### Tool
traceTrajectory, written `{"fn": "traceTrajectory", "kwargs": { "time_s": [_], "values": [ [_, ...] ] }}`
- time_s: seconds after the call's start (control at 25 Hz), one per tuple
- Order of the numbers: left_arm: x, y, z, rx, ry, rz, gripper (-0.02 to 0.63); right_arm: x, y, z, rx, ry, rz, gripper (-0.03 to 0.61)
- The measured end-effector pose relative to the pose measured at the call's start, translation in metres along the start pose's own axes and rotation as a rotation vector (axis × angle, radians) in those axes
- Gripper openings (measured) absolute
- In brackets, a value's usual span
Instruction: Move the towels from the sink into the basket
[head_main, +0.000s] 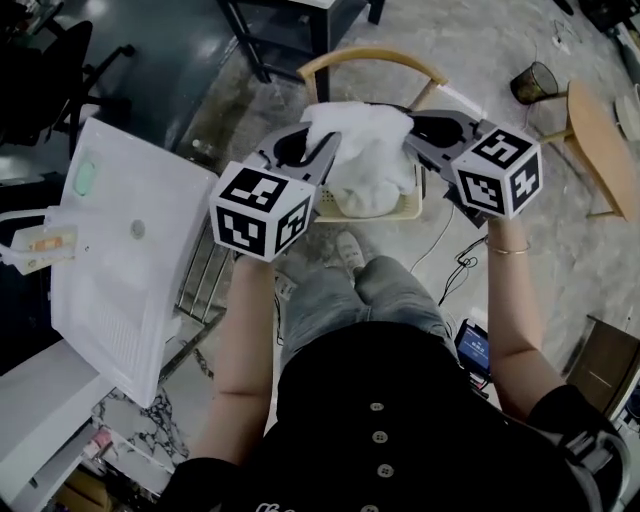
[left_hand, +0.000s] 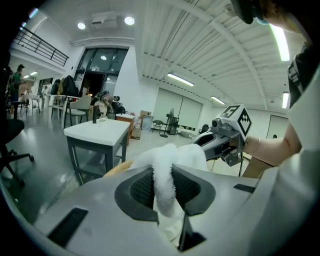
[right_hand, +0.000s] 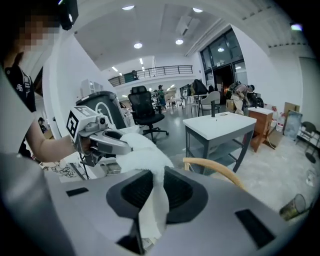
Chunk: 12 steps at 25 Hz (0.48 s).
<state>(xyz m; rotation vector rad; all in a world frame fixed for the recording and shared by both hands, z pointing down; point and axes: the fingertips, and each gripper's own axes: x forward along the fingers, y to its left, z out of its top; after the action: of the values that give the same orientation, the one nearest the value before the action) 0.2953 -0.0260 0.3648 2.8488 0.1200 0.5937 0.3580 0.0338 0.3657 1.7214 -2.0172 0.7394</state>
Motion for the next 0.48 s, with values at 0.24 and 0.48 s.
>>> {"fn": "traceTrajectory", "kwargs": {
  "time_s": [0.24,0.48],
  "values": [
    [0.036,-0.014,-0.053,-0.072,0.104,-0.034,0.064,0.017,-0.015,-0.057,0.06,0.084,-0.017,0.071],
    [0.06,-0.02,-0.094,-0.132,0.193,-0.049,0.066,0.031,-0.024,-0.108,0.085,0.169,-0.041,0.077]
  ]
}}
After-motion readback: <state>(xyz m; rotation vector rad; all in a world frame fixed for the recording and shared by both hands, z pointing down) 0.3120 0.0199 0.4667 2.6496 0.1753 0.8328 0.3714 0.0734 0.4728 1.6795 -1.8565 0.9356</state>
